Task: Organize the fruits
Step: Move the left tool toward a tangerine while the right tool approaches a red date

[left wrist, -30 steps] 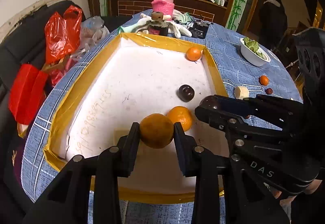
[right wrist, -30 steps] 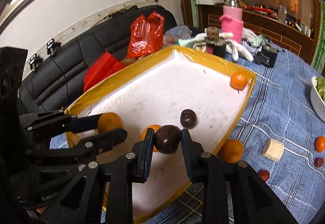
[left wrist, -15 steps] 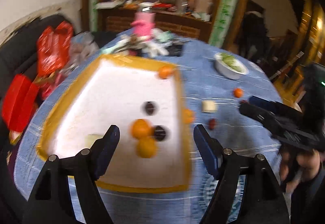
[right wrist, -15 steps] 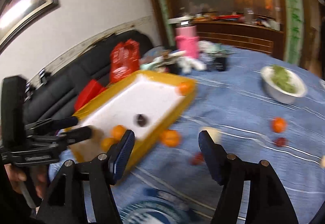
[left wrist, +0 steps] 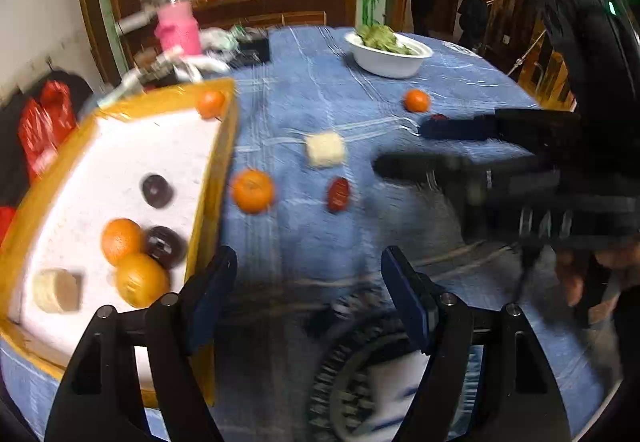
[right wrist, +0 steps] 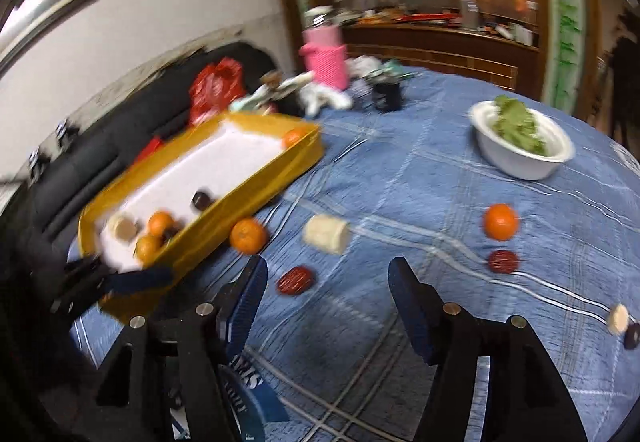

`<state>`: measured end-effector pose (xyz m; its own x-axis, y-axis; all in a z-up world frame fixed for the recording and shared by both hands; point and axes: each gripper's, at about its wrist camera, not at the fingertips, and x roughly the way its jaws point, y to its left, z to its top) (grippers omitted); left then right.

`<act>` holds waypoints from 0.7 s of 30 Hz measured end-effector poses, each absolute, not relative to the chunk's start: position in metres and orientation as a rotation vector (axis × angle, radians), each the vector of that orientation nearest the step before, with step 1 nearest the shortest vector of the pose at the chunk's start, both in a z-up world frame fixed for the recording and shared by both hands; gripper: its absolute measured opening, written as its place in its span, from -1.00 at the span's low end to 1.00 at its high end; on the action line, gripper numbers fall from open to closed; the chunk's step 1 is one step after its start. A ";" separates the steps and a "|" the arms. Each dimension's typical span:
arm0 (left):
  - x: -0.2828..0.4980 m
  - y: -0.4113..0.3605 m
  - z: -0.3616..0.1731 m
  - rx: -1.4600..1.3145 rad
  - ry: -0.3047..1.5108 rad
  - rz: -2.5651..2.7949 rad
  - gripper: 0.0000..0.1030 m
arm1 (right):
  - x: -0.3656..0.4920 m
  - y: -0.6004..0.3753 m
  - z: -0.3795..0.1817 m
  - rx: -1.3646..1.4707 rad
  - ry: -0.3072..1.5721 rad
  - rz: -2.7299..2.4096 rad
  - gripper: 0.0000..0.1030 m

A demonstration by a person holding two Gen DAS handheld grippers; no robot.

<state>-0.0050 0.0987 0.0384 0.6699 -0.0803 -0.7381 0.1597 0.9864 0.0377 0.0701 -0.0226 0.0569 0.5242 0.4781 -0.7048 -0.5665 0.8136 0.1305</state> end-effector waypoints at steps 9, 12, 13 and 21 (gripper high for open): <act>0.005 0.140 0.034 0.005 0.828 -0.064 0.45 | 0.074 0.015 0.026 -0.231 0.842 0.690 0.01; 0.012 0.133 0.039 0.006 0.791 -0.111 0.41 | 0.071 0.026 0.021 -0.257 0.851 0.711 -0.18; 0.013 0.129 0.039 0.036 0.772 -0.124 0.41 | 0.071 0.027 0.020 -0.264 0.851 0.701 -0.26; 0.038 0.127 0.031 0.047 0.762 -0.212 0.41 | 0.080 0.014 0.005 -0.206 0.883 0.684 -0.27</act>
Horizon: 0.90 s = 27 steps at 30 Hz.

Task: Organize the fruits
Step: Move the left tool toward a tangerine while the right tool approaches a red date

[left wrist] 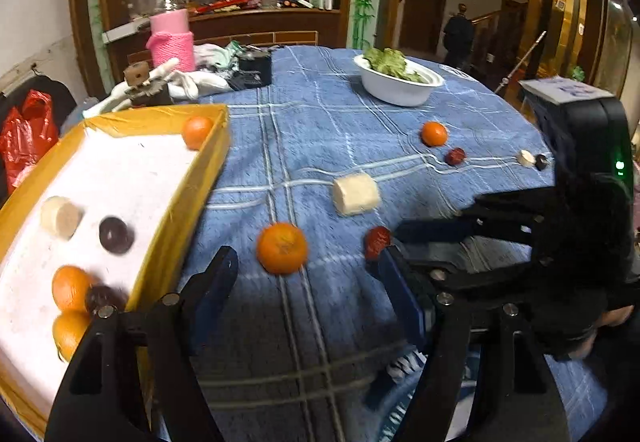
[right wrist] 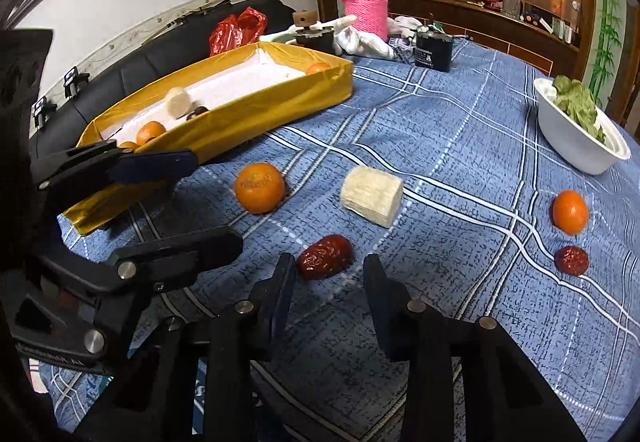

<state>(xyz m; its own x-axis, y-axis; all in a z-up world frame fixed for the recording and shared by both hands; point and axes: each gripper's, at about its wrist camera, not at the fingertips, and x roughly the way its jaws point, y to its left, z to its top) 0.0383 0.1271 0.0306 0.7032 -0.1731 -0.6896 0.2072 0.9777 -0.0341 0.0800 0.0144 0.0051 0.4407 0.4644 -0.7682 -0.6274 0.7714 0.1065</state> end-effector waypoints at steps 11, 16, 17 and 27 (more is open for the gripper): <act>0.034 0.125 0.031 0.107 0.715 -0.240 0.41 | 0.081 0.014 0.007 -0.204 0.872 0.717 -0.38; 0.016 0.111 0.044 0.180 0.627 -0.354 0.41 | 0.081 0.015 0.009 -0.210 0.860 0.724 -0.37; 0.021 0.114 0.042 0.166 0.643 -0.345 0.41 | 0.081 0.016 0.008 -0.210 0.862 0.726 -0.40; 0.049 0.127 0.025 0.050 0.734 -0.337 0.03 | 0.085 0.011 0.008 -0.167 0.868 0.748 -0.39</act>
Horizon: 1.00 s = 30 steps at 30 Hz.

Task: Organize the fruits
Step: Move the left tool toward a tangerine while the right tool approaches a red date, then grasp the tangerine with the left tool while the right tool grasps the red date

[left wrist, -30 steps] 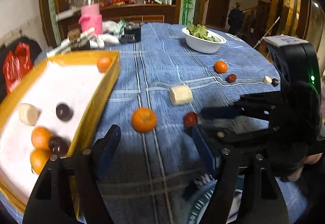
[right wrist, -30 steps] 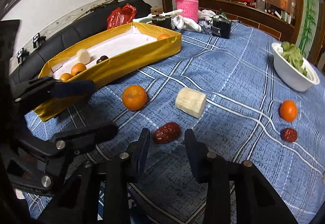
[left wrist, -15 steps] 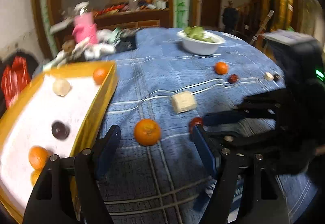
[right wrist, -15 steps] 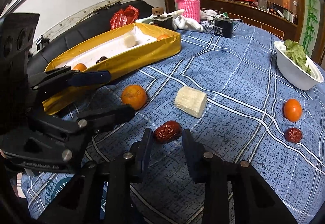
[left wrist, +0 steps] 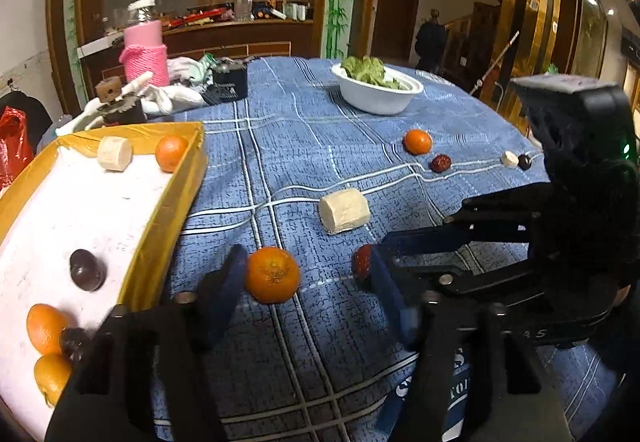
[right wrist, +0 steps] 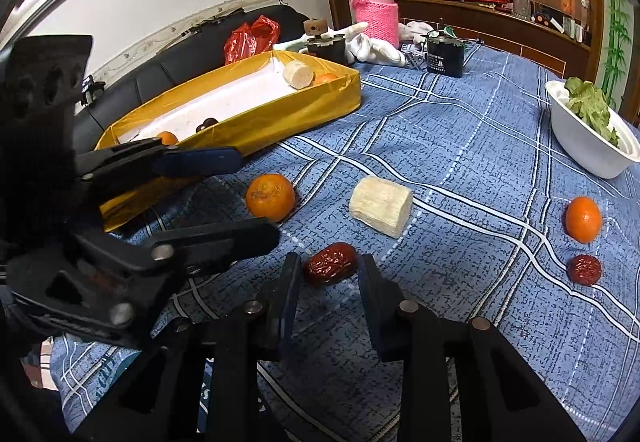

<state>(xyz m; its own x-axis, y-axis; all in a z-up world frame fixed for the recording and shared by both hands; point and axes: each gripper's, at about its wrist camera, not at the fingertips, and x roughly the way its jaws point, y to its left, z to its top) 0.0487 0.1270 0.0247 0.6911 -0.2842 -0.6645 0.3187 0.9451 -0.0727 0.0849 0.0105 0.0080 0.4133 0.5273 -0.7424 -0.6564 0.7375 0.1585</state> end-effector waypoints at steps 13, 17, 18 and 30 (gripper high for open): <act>0.058 0.127 0.011 0.156 0.810 -0.167 -0.26 | 0.083 0.021 0.006 -0.207 0.877 0.738 -0.42; 0.063 0.136 0.005 0.112 0.856 -0.168 -0.33 | 0.087 0.027 0.005 -0.209 0.882 0.726 -0.44; 0.064 0.137 0.005 0.100 0.861 -0.178 -0.33 | 0.087 0.029 0.004 -0.210 0.884 0.723 -0.40; 0.070 0.139 0.003 0.090 0.879 -0.163 -0.52 | 0.094 0.038 0.001 -0.221 0.891 0.664 -0.47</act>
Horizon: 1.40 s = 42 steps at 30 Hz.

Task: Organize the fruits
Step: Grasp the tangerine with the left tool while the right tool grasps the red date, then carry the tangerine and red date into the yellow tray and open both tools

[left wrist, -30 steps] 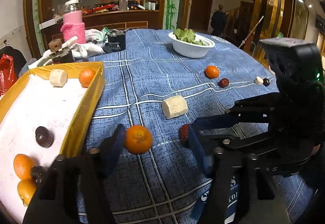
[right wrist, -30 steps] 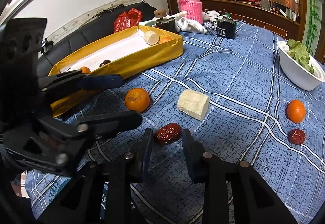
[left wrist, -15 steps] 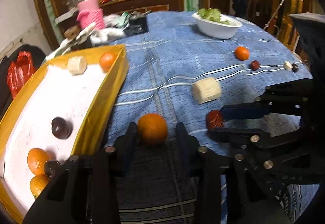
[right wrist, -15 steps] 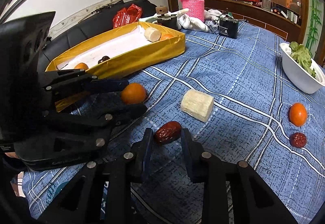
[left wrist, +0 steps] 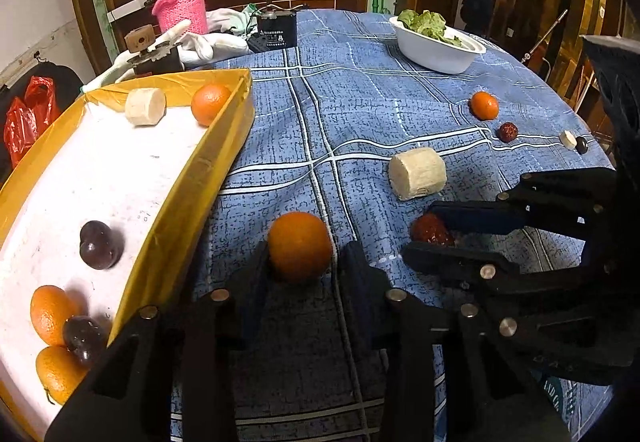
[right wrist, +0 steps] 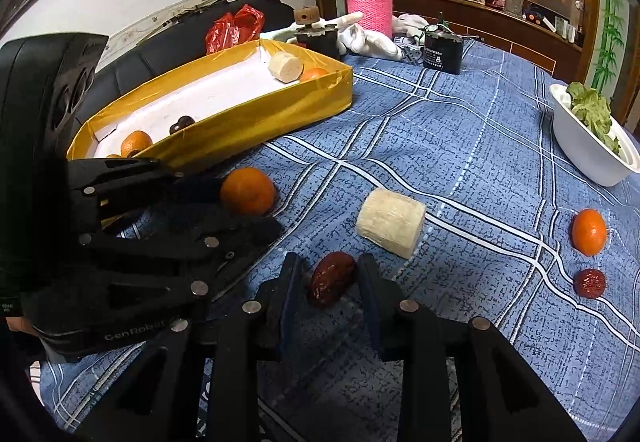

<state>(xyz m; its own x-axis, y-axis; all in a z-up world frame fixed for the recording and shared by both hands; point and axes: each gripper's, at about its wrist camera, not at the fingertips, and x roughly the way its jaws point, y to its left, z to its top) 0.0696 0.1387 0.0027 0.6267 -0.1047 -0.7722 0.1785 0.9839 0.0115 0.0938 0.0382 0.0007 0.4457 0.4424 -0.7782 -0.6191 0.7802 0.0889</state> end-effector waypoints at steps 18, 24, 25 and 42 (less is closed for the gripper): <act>0.014 0.165 0.061 -0.012 0.745 -0.054 -0.52 | 0.069 0.033 0.046 -0.172 0.793 0.641 -0.54; -0.008 0.204 0.092 -0.053 0.699 0.098 -0.52 | 0.057 0.075 0.076 -0.174 0.741 0.679 -0.54; -0.010 0.212 0.095 -0.063 0.698 0.124 -0.52 | 0.055 0.086 0.081 -0.174 0.732 0.690 -0.55; -0.008 0.298 0.073 -0.167 0.771 0.323 -0.51 | 0.065 0.206 0.076 -0.197 0.762 0.756 -0.55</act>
<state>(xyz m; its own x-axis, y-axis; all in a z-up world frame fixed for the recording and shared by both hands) -0.0079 0.2982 0.0734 0.6713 0.2245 -0.7064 -0.3456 0.9379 -0.0304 0.0648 0.2060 0.0765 0.4792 0.5466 -0.6867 -0.6821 0.7243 0.1006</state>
